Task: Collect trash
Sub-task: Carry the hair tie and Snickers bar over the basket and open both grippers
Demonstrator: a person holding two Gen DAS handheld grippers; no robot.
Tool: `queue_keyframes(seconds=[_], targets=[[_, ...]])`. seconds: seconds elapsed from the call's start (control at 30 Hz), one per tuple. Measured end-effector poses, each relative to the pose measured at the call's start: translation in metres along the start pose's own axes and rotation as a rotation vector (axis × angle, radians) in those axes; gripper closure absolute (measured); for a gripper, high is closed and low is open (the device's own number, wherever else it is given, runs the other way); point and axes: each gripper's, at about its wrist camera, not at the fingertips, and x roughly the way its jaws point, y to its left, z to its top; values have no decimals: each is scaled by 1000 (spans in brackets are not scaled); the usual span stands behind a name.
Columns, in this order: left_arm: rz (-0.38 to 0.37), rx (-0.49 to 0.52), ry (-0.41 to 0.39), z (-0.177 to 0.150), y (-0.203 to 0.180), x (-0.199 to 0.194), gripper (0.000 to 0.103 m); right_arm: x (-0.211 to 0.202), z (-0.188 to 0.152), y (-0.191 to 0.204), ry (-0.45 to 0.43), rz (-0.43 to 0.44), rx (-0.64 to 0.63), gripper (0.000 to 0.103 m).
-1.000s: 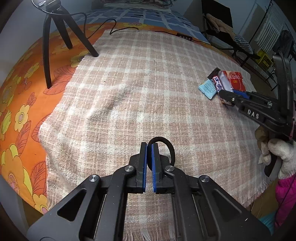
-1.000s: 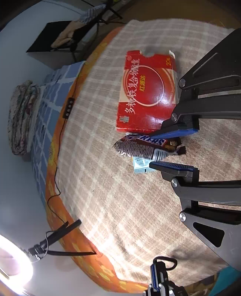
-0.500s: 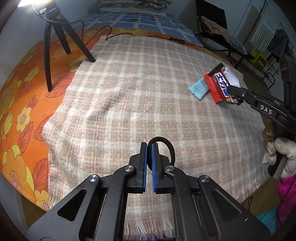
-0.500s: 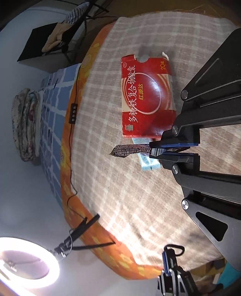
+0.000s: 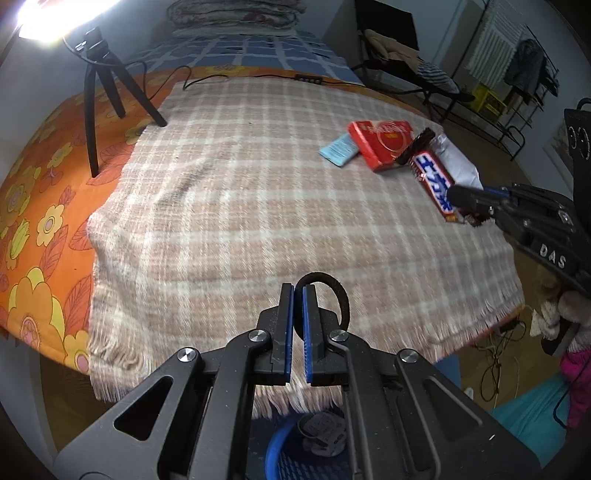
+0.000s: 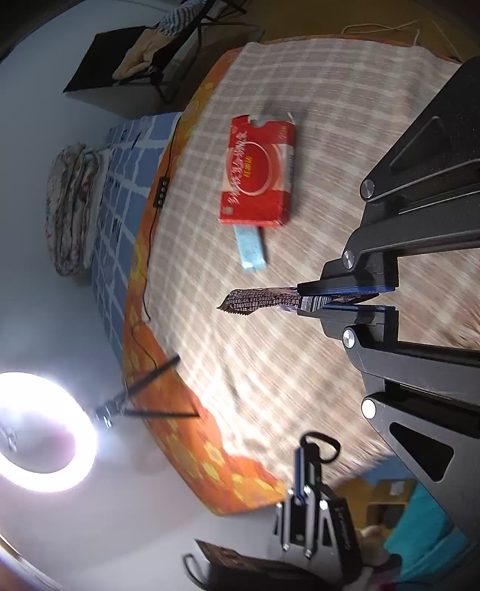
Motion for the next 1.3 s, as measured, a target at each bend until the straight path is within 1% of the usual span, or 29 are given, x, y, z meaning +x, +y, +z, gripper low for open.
queue_keyframes(seconds=[0.17,0.4,0.67,0.83,1.07,1.17,1.3], targets=[[-11,28,3,-16,-14,-7,101,-19,-23,20,11,19,-36,100],[-28,60,19,-44,-31,-11,101,-33,-55,40,32,36,-60,100],[-35,66,67,-81,-38,-5,101,-42,-93,61,59,37,-69,100],[-38,71,101,-102,-40,1,101,-42,-120,75,93,42,-86,100],[-42,78,158,-127,-44,15,101,-35,-162,92,163,59,-100,100],[-43,77,171,-133,-47,19,101,-30,-175,96,195,73,-99,100],[-47,79,179,-138,-50,23,101,-27,-184,101,217,76,-110,100]])
